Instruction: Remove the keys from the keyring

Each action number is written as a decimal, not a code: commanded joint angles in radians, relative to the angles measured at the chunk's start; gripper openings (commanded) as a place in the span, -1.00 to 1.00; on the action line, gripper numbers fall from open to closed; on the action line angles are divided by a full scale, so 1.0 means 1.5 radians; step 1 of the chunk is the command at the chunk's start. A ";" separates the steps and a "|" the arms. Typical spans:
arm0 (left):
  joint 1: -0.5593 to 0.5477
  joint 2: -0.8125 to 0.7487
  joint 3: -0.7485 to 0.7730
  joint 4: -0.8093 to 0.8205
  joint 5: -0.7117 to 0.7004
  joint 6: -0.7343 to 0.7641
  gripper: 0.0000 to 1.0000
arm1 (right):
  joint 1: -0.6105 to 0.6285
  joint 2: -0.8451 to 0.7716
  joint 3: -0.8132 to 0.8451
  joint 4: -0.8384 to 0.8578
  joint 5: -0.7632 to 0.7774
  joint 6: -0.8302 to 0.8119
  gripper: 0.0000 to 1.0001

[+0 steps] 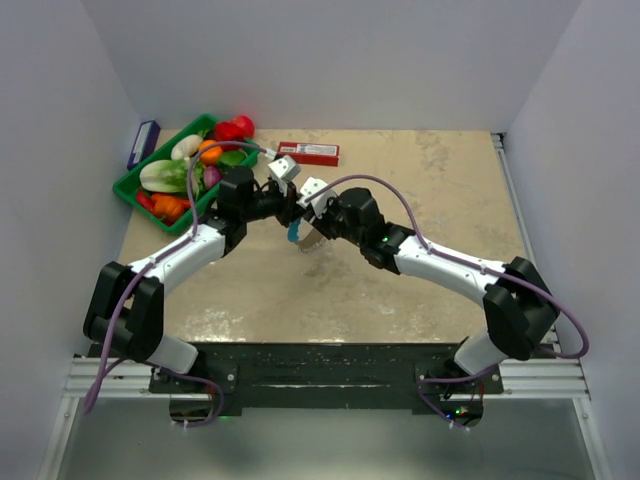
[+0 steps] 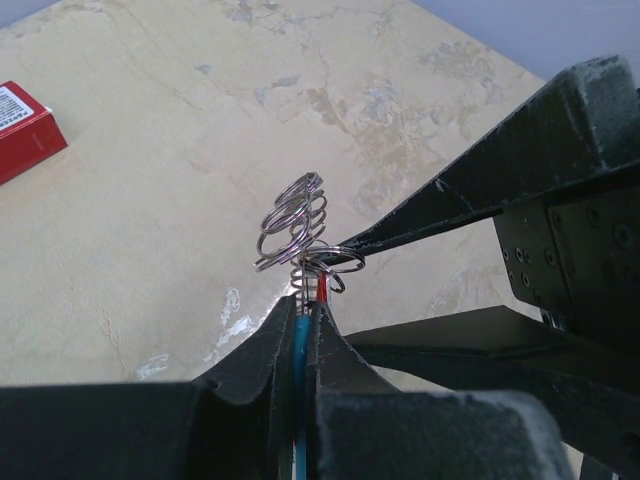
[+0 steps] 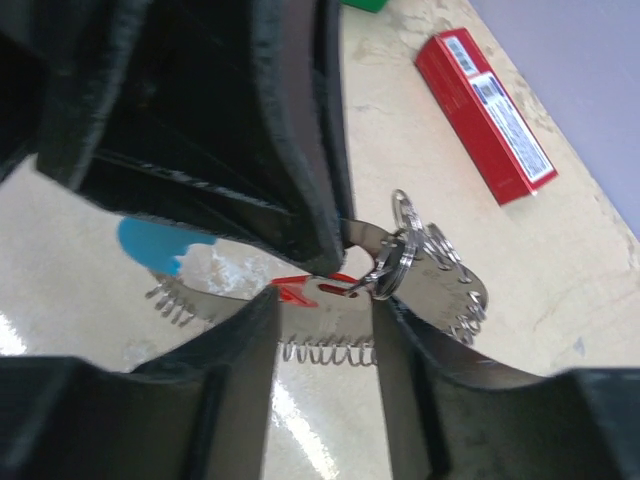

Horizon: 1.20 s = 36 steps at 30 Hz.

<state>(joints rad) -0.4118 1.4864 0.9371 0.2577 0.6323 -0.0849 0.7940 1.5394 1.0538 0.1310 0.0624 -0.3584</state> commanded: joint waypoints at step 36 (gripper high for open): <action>-0.003 -0.020 0.027 0.036 0.058 0.044 -1.00 | -0.065 -0.053 0.133 -0.197 -0.176 -0.044 -1.00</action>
<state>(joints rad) -0.4088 1.4860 0.9371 0.2729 0.6781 -0.0547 0.7105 1.4975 1.1763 -0.1329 -0.1253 -0.4065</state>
